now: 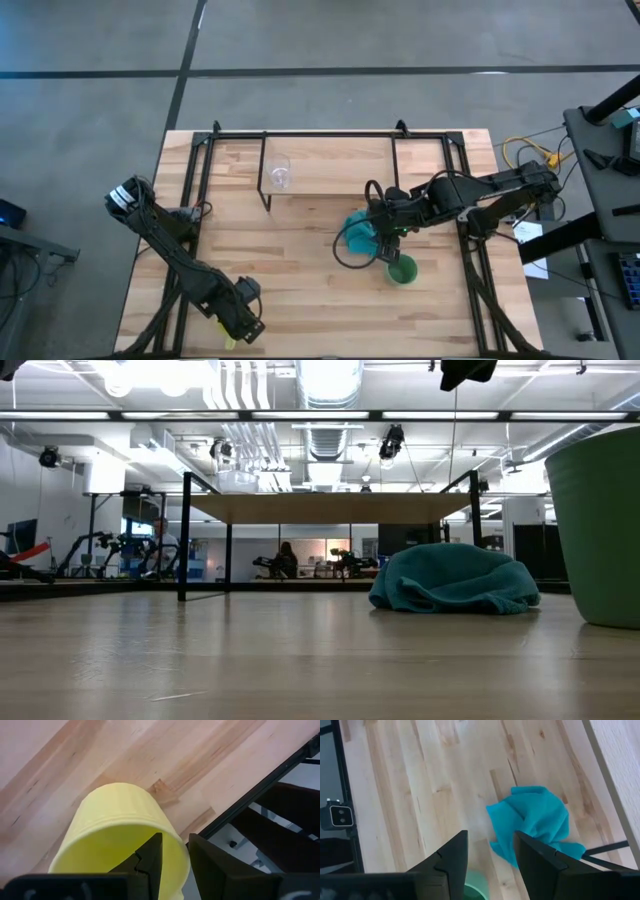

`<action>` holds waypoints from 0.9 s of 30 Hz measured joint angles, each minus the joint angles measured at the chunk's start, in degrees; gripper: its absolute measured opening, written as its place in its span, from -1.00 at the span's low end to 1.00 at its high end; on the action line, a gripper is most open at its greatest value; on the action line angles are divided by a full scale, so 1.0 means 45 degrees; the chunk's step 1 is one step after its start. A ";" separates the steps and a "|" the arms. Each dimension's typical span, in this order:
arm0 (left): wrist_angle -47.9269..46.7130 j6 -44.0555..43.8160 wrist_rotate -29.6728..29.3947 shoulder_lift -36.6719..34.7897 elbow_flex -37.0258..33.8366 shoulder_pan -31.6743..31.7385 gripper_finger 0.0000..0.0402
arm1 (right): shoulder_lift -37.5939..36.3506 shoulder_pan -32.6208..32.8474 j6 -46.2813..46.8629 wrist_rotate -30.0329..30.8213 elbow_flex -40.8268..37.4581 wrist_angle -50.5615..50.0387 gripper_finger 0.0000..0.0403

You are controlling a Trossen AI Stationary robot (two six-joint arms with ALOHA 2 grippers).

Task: Stack small to large cups/mugs on shelf
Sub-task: Put the yellow mug on the shelf

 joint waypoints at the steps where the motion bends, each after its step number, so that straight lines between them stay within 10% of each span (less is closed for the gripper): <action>1: -0.0005 0.0000 -0.0005 0.0000 -0.0019 0.0000 -0.60 | 0.0000 0.0000 0.0000 -0.0004 0.0000 0.0008 -0.24; 18: 0.1400 0.0015 -0.0010 0.0000 -0.0849 0.0160 -0.60 | 0.0000 0.0000 0.0001 -0.0022 0.0000 0.0027 -0.28; 27: 0.1691 0.0136 0.0128 -0.0071 -0.0723 0.0171 -0.95 | 0.0000 -0.0010 -0.0035 -0.0016 0.0000 0.0039 -0.28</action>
